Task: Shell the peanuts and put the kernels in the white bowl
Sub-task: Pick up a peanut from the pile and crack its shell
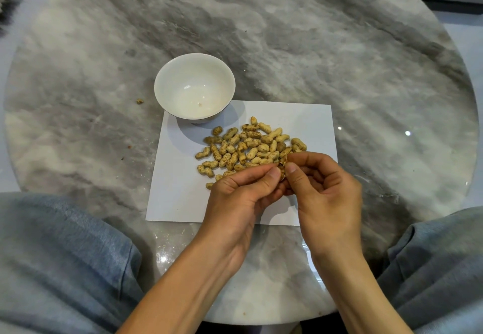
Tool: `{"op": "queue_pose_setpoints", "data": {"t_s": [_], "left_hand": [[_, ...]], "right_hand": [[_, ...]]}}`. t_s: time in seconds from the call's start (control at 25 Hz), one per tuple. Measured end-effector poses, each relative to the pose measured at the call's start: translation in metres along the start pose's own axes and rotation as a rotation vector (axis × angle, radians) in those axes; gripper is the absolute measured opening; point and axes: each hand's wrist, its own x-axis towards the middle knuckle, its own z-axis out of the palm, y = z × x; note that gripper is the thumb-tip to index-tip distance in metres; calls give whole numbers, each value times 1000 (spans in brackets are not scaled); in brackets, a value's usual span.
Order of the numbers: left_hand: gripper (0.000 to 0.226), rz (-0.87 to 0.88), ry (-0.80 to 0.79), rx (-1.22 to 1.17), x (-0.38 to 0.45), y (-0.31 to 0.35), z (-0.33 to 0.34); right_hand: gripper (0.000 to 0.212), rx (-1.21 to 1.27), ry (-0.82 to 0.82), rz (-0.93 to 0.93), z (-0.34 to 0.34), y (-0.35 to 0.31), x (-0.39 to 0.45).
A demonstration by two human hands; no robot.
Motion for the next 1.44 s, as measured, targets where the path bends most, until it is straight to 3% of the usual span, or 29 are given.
{"op": "queue_pose_setpoints", "data": {"t_s": [0.28,0.44,0.68,0.8,1.44], "left_hand": [[17,3,57,-72,-1,4,1],[15,115,40,87,0,5,-2],[11,238,13,343,-1,12,-4],[10,322,-15,475,-2,17,-3],[15,268,13,377,-4,15,0]], "right_hand": [[33,-253,-33,-136,2,1,-9],[25,11,-62,119,2,-2,-5],[9,169,-85,242,-2,-4,-3],[20,301,-98,324,-4,-4,-1],[16,530,-32,589,1,-7,0]]}}
